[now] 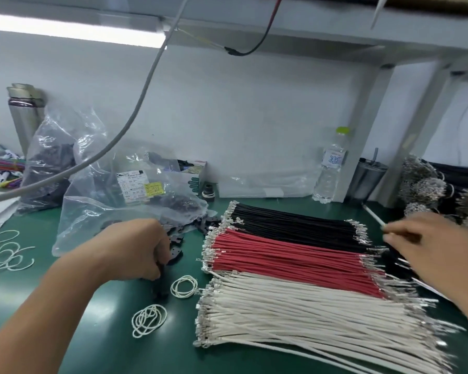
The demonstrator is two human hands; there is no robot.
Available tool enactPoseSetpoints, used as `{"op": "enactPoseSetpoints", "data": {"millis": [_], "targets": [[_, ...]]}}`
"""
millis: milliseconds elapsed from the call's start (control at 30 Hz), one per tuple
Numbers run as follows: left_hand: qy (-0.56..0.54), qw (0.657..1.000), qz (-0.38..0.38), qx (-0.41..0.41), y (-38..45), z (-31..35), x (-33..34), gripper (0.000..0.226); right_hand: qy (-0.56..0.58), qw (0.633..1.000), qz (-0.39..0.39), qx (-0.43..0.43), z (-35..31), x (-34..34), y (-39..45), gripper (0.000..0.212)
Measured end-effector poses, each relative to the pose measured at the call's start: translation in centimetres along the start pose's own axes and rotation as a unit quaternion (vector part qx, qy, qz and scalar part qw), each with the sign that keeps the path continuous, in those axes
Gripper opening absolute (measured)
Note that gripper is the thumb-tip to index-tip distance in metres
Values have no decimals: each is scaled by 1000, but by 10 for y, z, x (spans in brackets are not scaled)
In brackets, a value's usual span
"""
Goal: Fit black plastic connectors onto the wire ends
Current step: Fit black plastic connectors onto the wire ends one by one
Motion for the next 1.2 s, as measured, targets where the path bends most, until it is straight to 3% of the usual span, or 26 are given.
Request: {"op": "enactPoseSetpoints", "data": {"millis": [100,233,333,500,633,767,833,1000,1200], "targets": [[-20,999,25,-3,0,-3,-2,18,38,997,-33,-64,-74,45,35,11],[-100,993,60,26,4,-4,0,37,67,982,-163,-67,-132,114,56,21],[-119,986,110,51,9,-3,2,33,42,972,-225,-57,-138,145,58,29],[-163,966,190,70,11,7,1,18,52,982,-181,-35,-134,149,60,6],[-205,954,215,26,13,11,7,20,59,982,-176,-21,-131,143,64,22],[-327,921,212,-16,13,17,12,28,92,975,-200,-5,-132,136,72,16],[-369,906,208,-18,12,21,15,35,99,975,-198,-16,-137,133,77,22],[-377,898,226,-10,14,26,20,26,22,982,-185,-25,-140,130,82,16],[-369,897,245,9,15,32,23,36,-5,984,-174,-24,-142,136,76,18]]}}
Point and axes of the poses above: each hand's wrist, its own y-axis towards the middle knuckle, its own x-axis out of the palm, z = x × y, the point moved 3 cm from there along y, towards the middle knuckle, and after that the axes turned 10 degrees about z, right-handed, at the moved point
